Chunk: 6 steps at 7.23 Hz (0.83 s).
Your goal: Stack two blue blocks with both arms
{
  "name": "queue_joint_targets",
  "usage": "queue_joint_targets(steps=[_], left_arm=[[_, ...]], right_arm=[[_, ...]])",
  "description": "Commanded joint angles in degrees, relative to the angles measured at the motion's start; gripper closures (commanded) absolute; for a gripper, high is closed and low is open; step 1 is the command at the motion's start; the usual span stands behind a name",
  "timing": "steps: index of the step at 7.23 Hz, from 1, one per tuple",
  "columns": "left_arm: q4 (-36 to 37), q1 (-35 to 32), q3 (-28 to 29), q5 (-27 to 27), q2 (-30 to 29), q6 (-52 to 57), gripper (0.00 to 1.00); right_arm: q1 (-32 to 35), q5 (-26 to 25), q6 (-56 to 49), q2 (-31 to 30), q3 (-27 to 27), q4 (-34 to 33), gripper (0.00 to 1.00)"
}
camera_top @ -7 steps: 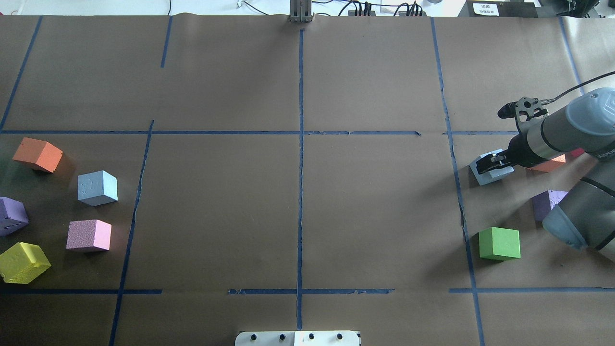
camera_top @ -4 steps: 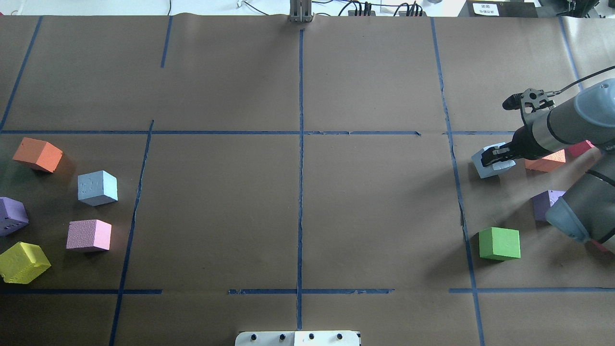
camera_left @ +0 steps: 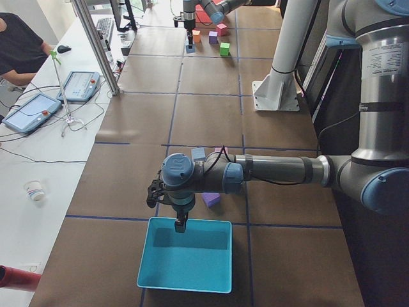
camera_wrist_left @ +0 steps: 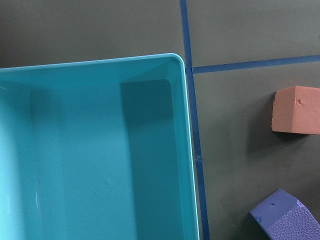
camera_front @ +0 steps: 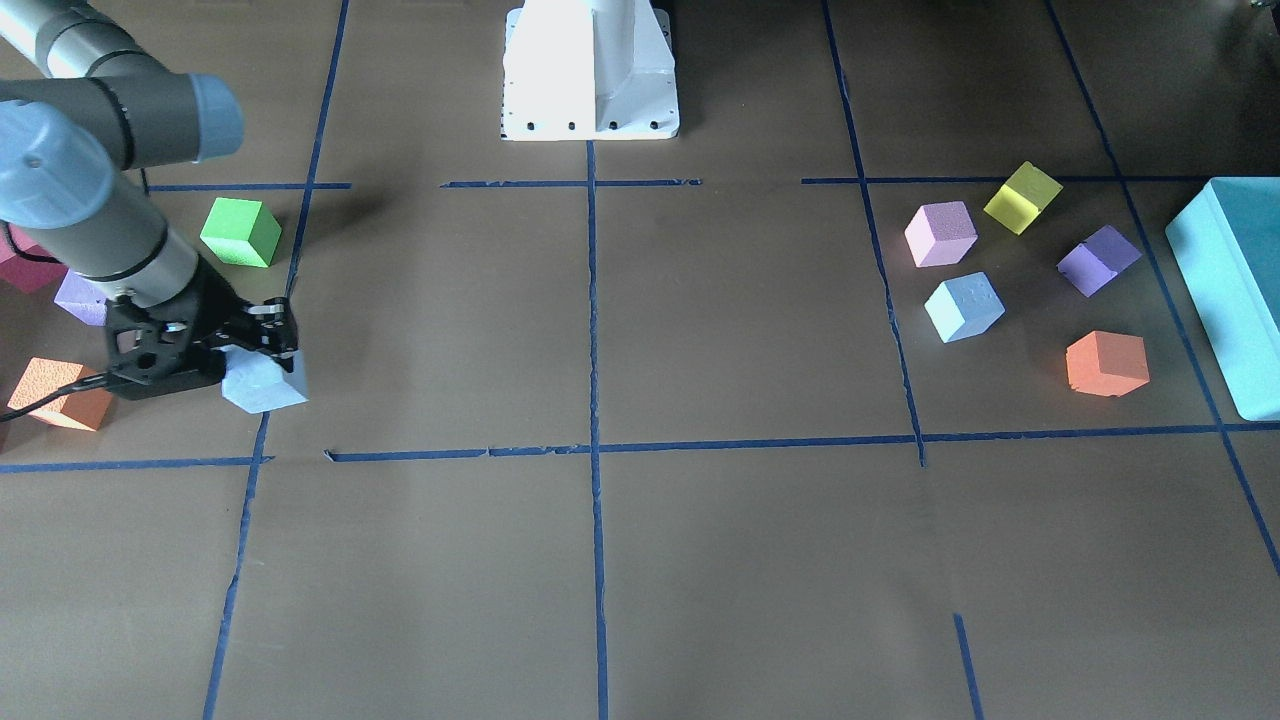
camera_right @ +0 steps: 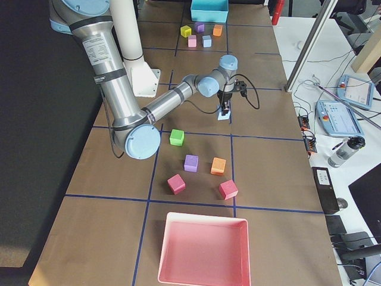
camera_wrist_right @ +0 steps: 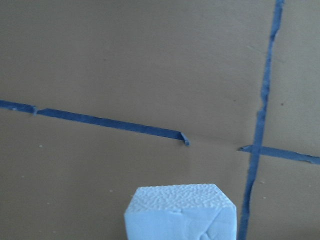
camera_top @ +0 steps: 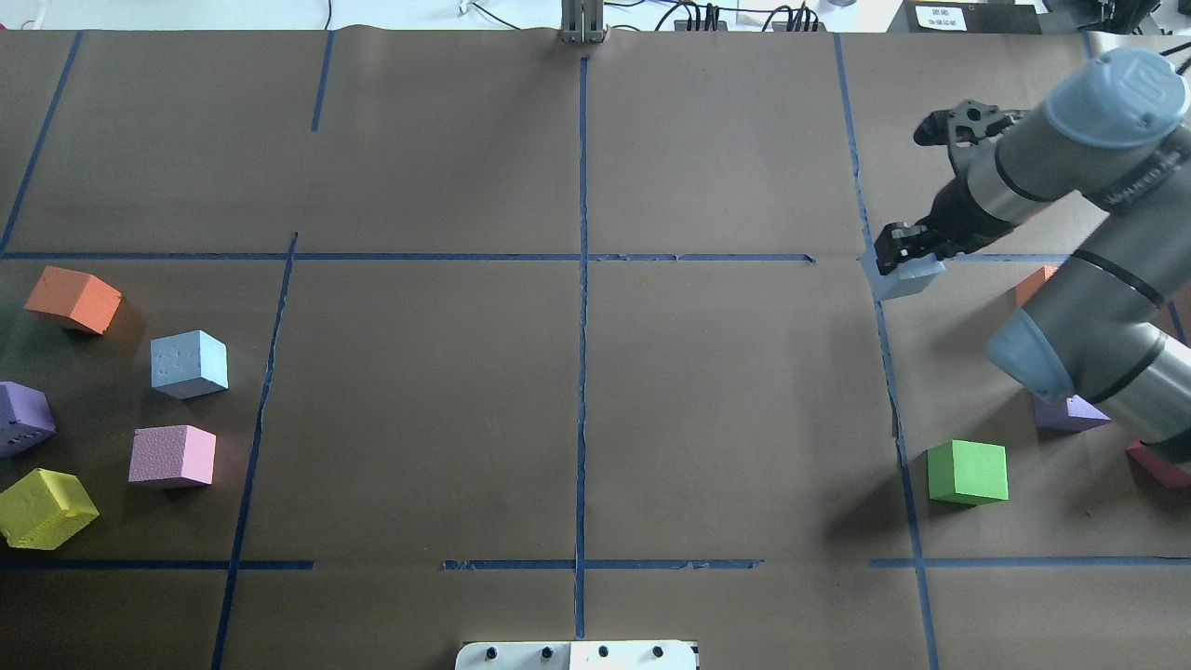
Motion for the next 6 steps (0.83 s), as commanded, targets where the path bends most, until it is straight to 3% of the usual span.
queue_joint_targets(steps=[1, 3, 4, 5, 6], left_arm=[[0.0, 0.0, 0.0, 0.0, 0.0, -0.1, 0.0], [0.0, 0.0, 0.1, 0.0, 0.0, -0.1, 0.0], [0.1, 0.0, 0.2, 0.0, 0.0, -0.1, 0.0], [0.0, 0.0, 0.4, 0.0, 0.0, 0.0, 0.0], [0.0, 0.0, 0.4, 0.0, 0.0, 0.0, 0.0]], right_arm=[[-7.7, -3.9, 13.9, 14.5, -6.0, -6.0, 1.0], [-13.5, -7.9, 25.6, 29.3, -22.1, -5.5, 1.0], [-15.0, -9.5, 28.0, 33.1, -28.9, -0.8, 0.99], [-16.2, -10.8, 31.0, 34.2, -32.7, 3.3, 0.99], [-16.5, -10.9, 30.9, 34.2, -32.8, 3.3, 0.99]])
